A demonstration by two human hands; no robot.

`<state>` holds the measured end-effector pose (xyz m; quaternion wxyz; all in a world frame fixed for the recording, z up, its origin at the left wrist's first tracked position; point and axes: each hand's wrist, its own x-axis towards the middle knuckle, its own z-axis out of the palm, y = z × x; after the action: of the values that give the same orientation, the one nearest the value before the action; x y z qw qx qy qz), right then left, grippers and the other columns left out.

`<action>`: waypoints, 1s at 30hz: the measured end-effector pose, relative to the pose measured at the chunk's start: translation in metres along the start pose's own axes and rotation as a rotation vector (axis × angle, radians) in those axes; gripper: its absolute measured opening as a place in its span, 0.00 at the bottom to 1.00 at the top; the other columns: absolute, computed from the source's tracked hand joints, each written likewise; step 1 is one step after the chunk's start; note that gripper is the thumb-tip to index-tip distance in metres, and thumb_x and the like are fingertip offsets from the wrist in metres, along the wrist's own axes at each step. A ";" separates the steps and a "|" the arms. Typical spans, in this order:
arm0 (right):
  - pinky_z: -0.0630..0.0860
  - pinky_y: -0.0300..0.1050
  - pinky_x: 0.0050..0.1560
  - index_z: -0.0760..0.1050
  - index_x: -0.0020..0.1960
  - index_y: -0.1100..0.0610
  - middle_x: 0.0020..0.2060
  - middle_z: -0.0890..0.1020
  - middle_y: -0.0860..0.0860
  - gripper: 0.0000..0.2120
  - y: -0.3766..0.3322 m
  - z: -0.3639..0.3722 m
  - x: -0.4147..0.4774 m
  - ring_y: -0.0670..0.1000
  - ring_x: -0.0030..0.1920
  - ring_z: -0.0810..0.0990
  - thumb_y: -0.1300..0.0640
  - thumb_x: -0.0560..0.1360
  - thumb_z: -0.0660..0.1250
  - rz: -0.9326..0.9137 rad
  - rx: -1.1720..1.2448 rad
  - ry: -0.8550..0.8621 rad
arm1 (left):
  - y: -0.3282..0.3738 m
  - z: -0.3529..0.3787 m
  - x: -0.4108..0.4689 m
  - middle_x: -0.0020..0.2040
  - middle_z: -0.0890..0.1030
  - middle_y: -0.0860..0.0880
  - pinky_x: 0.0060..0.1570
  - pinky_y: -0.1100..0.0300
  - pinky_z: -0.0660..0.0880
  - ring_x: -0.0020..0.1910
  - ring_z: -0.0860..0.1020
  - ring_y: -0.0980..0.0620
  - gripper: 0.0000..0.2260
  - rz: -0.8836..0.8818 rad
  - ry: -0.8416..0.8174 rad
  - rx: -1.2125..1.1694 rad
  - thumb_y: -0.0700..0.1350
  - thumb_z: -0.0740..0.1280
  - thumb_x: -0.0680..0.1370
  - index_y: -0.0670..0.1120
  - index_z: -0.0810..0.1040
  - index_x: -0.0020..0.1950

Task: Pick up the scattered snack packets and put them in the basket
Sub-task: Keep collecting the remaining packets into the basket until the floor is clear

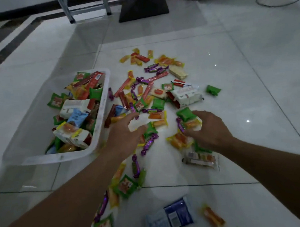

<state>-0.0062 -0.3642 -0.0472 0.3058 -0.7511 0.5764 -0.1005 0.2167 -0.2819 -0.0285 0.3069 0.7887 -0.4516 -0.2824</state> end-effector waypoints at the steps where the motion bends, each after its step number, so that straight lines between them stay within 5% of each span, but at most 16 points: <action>1: 0.66 0.46 0.65 0.66 0.73 0.54 0.69 0.71 0.54 0.35 0.010 -0.001 0.000 0.54 0.69 0.68 0.46 0.70 0.73 0.009 -0.002 -0.019 | 0.002 0.008 0.001 0.70 0.71 0.54 0.57 0.59 0.67 0.66 0.70 0.53 0.22 0.007 -0.012 0.017 0.54 0.69 0.76 0.57 0.71 0.69; 11: 0.65 0.54 0.70 0.54 0.77 0.46 0.76 0.57 0.51 0.52 0.063 0.016 -0.002 0.54 0.74 0.60 0.39 0.61 0.77 -0.030 -0.208 -0.284 | -0.003 0.083 0.013 0.71 0.69 0.52 0.62 0.60 0.67 0.67 0.69 0.50 0.25 0.098 -0.190 0.139 0.50 0.70 0.75 0.53 0.70 0.71; 21: 0.74 0.49 0.56 0.63 0.72 0.51 0.61 0.72 0.53 0.41 0.068 0.030 0.008 0.52 0.61 0.67 0.37 0.65 0.73 -0.117 -0.239 -0.237 | -0.017 0.128 0.026 0.74 0.63 0.51 0.66 0.55 0.64 0.70 0.61 0.48 0.28 0.399 -0.412 0.452 0.37 0.64 0.77 0.56 0.63 0.74; 27: 0.74 0.48 0.56 0.62 0.73 0.51 0.59 0.69 0.53 0.44 0.073 0.032 0.007 0.53 0.60 0.66 0.36 0.63 0.73 -0.108 -0.236 -0.216 | -0.016 0.137 0.034 0.55 0.67 0.49 0.54 0.47 0.71 0.56 0.65 0.48 0.28 0.387 -0.431 0.544 0.42 0.67 0.77 0.56 0.62 0.74; 30: 0.74 0.48 0.54 0.66 0.68 0.50 0.55 0.67 0.52 0.39 0.073 0.032 0.006 0.52 0.57 0.67 0.37 0.63 0.74 -0.107 -0.216 -0.220 | -0.017 0.136 0.036 0.53 0.65 0.50 0.54 0.47 0.73 0.56 0.66 0.48 0.25 0.333 -0.433 0.495 0.44 0.68 0.76 0.56 0.65 0.70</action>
<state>-0.0469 -0.3700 -0.1160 0.2789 -0.8156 0.5061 0.0287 0.1429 -0.3381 -0.1361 0.0461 0.6766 -0.6830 -0.2712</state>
